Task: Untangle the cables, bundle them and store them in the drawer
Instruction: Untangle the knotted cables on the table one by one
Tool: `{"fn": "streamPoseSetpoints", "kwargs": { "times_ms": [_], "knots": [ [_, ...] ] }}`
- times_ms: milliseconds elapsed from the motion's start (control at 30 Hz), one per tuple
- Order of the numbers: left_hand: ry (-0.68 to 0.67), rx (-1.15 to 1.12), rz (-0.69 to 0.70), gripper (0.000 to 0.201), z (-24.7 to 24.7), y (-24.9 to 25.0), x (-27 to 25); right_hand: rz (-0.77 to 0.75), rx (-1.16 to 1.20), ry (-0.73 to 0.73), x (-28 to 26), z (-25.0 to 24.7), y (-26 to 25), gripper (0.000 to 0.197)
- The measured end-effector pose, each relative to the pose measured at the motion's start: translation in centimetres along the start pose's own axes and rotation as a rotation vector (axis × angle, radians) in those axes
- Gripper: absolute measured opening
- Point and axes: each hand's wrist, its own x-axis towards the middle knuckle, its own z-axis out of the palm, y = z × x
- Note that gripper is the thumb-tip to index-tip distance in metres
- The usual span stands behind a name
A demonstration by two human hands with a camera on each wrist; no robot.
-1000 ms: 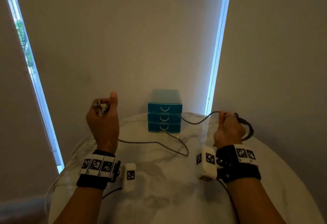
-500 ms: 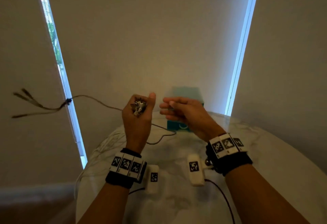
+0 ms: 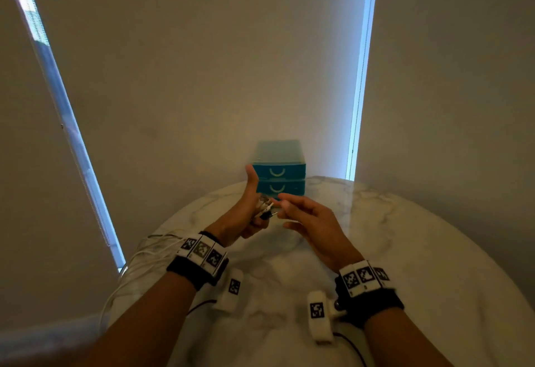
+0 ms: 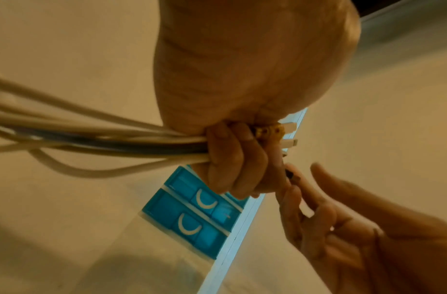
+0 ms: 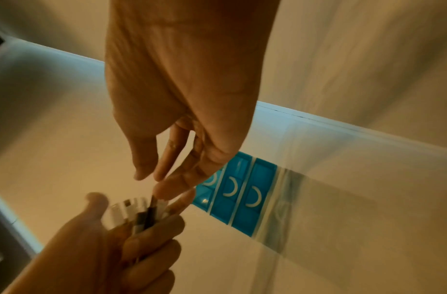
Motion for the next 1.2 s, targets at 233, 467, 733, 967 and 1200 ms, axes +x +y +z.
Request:
{"fn": "streamPoseSetpoints", "kwargs": {
  "times_ms": [233, 467, 733, 967, 1200],
  "knots": [
    [-0.029, 0.094, -0.089, 0.092, 0.1, 0.3, 0.7, -0.155, -0.292, 0.133, -0.4, 1.1, -0.4, 0.016],
    [-0.073, 0.069, -0.142, 0.087, 1.5, 0.2, 1.4, -0.214, -0.391, 0.134, -1.4, 0.0, 0.0, 0.038],
    [-0.093, -0.06, -0.124, 0.1, 2.4, 0.1, 1.5, -0.25, -0.453, 0.17, -1.4, 0.5, 0.0, 0.033],
    [-0.002, 0.087, -0.096, 0.066, 3.4, 0.2, 1.3, -0.192, -0.562, 0.163, -0.8, -0.1, 0.3, 0.018],
    [0.021, 0.081, -0.087, 0.043, 3.5, 0.5, 1.5, -0.135, -0.482, 0.176, -1.0, -0.9, -0.7, 0.012]
  ]
}}
